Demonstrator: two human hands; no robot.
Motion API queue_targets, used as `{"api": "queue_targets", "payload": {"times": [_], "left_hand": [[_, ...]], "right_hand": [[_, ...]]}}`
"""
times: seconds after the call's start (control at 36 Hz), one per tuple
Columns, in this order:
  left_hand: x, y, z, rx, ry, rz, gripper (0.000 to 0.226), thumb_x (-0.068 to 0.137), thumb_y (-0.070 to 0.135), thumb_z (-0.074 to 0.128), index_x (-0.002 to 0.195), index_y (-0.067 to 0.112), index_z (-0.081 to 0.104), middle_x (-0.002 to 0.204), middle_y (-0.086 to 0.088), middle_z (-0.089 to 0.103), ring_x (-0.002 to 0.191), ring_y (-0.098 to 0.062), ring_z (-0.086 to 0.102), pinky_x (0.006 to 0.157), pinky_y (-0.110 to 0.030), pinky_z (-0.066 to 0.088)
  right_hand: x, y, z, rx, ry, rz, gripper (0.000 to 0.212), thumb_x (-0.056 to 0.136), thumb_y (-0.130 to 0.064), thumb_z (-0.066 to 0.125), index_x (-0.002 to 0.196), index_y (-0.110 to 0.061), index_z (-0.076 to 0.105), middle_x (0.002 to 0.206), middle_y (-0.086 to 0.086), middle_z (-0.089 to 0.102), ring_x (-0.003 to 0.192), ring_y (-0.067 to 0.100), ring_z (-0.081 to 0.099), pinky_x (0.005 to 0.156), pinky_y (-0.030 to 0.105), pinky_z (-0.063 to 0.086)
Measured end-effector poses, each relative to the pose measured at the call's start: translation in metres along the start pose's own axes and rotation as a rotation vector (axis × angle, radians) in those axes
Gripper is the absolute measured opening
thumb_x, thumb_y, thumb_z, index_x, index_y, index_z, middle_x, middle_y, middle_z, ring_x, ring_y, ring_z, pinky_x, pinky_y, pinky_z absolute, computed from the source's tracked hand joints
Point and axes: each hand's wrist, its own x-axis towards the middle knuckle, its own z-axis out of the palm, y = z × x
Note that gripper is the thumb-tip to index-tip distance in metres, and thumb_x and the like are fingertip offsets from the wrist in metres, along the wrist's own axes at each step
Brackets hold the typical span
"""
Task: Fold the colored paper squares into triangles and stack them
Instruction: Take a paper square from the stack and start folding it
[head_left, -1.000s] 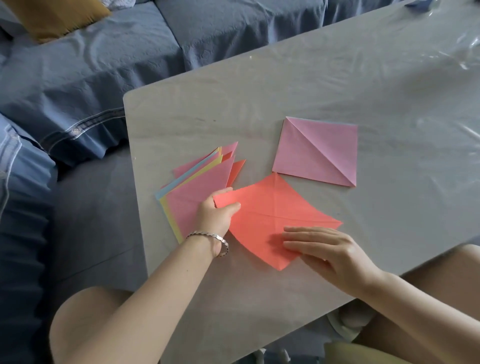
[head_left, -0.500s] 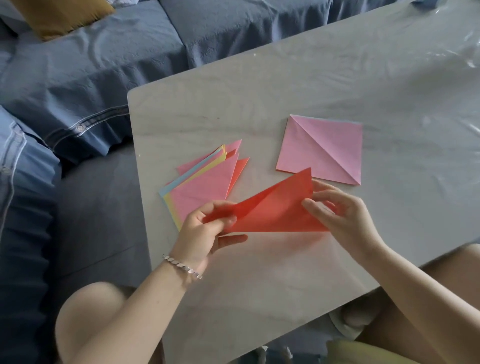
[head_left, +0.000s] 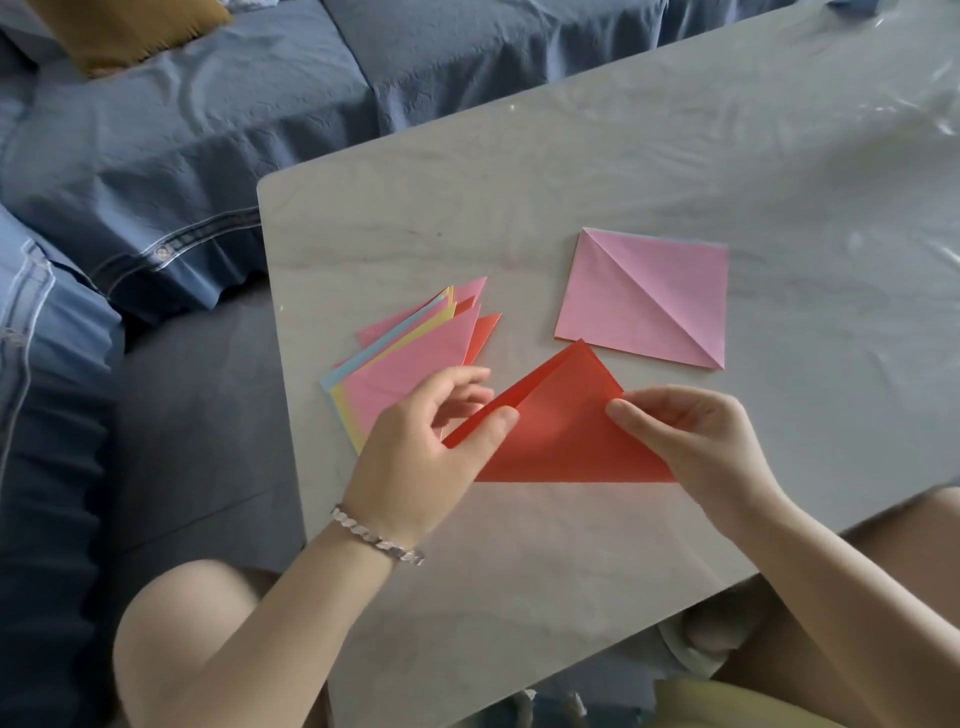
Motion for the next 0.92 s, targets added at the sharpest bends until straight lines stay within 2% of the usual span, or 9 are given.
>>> {"api": "queue_targets", "payload": {"times": [0.08, 0.19, 0.28, 0.39, 0.47, 0.67, 0.83, 0.92], "left_hand": [[0.001, 0.007, 0.008, 0.069, 0.002, 0.068, 0.037, 0.074, 0.022, 0.074, 0.108, 0.026, 0.062, 0.09, 0.022, 0.064, 0.084, 0.007, 0.06, 0.076, -0.002, 0.042], [0.002, 0.01, 0.018, 0.088, 0.066, 0.073, 0.036, 0.075, 0.012, 0.074, 0.109, 0.023, 0.066, 0.081, 0.028, 0.057, 0.076, 0.017, 0.056, 0.071, 0.001, 0.04], [-0.002, 0.01, 0.022, 0.09, 0.092, 0.082, 0.032, 0.076, 0.007, 0.073, 0.105, 0.021, 0.069, 0.078, 0.032, 0.054, 0.073, 0.023, 0.053, 0.07, 0.003, 0.037], [-0.006, 0.01, 0.023, 0.091, 0.103, 0.084, 0.03, 0.075, 0.005, 0.073, 0.101, 0.02, 0.071, 0.075, 0.032, 0.053, 0.071, 0.023, 0.053, 0.069, 0.005, 0.036], [-0.006, 0.009, 0.022, 0.079, 0.082, 0.068, 0.029, 0.076, 0.004, 0.072, 0.101, 0.017, 0.071, 0.072, 0.031, 0.053, 0.066, 0.023, 0.052, 0.067, 0.005, 0.036], [-0.009, 0.011, 0.021, 0.075, 0.047, 0.047, 0.028, 0.078, 0.006, 0.07, 0.103, 0.017, 0.07, 0.071, 0.027, 0.055, 0.064, 0.023, 0.052, 0.066, 0.005, 0.035], [-0.011, 0.012, 0.021, 0.077, 0.071, 0.042, 0.032, 0.076, 0.007, 0.072, 0.103, 0.022, 0.069, 0.073, 0.028, 0.056, 0.069, 0.021, 0.054, 0.069, 0.004, 0.037], [-0.012, 0.014, 0.021, 0.073, 0.074, 0.048, 0.028, 0.074, 0.009, 0.074, 0.1, 0.02, 0.071, 0.072, 0.029, 0.056, 0.067, 0.02, 0.053, 0.067, 0.003, 0.037]], "right_hand": [[-0.003, -0.003, 0.003, -0.065, -0.009, -0.038, 0.015, 0.078, -0.013, 0.071, 0.066, -0.022, 0.07, 0.059, -0.012, 0.067, 0.052, -0.001, 0.059, 0.053, 0.011, 0.046], [-0.008, -0.006, 0.008, -0.09, 0.006, -0.06, 0.015, 0.077, -0.012, 0.071, 0.066, -0.022, 0.069, 0.057, -0.016, 0.066, 0.05, -0.005, 0.057, 0.052, 0.007, 0.043], [-0.013, -0.007, 0.008, -0.055, 0.025, -0.032, 0.013, 0.077, -0.012, 0.073, 0.067, -0.021, 0.069, 0.06, -0.013, 0.069, 0.052, -0.003, 0.059, 0.052, 0.009, 0.044], [-0.017, -0.009, 0.009, -0.016, 0.033, 0.035, 0.011, 0.077, -0.014, 0.073, 0.079, -0.021, 0.065, 0.066, -0.01, 0.071, 0.051, 0.002, 0.061, 0.046, 0.012, 0.044], [-0.021, -0.011, 0.008, -0.007, 0.009, 0.031, 0.016, 0.079, -0.013, 0.07, 0.088, -0.023, 0.063, 0.068, -0.008, 0.071, 0.053, 0.005, 0.063, 0.047, 0.013, 0.046], [-0.022, -0.012, 0.01, -0.026, -0.014, -0.045, 0.015, 0.08, -0.009, 0.069, 0.08, -0.024, 0.069, 0.067, -0.008, 0.071, 0.055, 0.004, 0.064, 0.053, 0.012, 0.047], [-0.023, -0.013, 0.01, -0.014, -0.006, -0.037, 0.017, 0.078, -0.008, 0.07, 0.076, -0.025, 0.07, 0.065, -0.007, 0.071, 0.053, 0.004, 0.063, 0.052, 0.013, 0.048], [-0.023, -0.013, 0.01, -0.02, -0.007, -0.043, 0.017, 0.077, -0.009, 0.071, 0.075, -0.026, 0.07, 0.067, -0.004, 0.071, 0.054, 0.007, 0.064, 0.053, 0.015, 0.05]]}}
